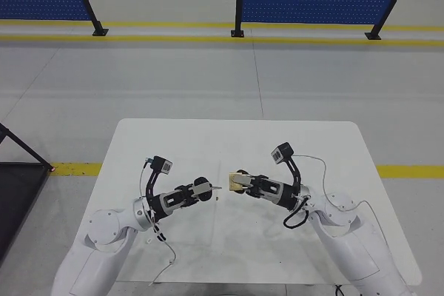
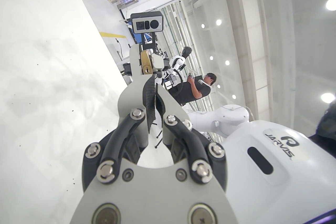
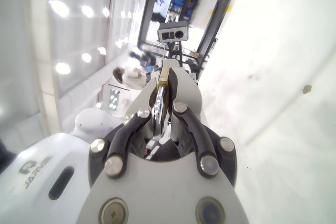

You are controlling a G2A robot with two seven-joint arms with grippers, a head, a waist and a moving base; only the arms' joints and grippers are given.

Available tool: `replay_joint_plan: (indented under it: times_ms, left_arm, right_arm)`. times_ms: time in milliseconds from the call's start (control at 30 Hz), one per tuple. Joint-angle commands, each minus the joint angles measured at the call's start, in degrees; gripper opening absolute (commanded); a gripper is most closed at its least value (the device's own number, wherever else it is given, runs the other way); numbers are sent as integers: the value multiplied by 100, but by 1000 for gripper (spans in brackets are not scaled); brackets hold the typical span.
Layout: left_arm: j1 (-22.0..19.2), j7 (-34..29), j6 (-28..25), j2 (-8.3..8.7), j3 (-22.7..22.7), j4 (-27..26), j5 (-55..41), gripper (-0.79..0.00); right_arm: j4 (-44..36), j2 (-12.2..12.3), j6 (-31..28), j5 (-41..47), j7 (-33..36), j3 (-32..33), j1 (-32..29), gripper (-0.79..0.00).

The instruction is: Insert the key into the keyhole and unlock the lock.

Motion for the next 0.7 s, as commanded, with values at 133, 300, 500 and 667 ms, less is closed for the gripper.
replay_joint_plan:
  times_ms: [133, 300, 500, 667]
  left_arm:
    - [-40, 43, -94, 3, 46, 39, 71, -785]
    - [-66, 94, -175, 6, 78, 52, 129, -785]
    - [-105, 158, -201, 9, 125, 80, 203, -785]
    - [-118, 228, -247, 11, 155, 104, 254, -785]
  right_arm:
    - [-19, -15, 35, -25, -59, -91, 26, -785]
    - [-24, -18, 49, -22, -62, -111, 44, -785]
    - [-43, -17, 44, 9, -65, -113, 21, -785]
    - [-39, -12, 24, 16, -60, -93, -2, -785]
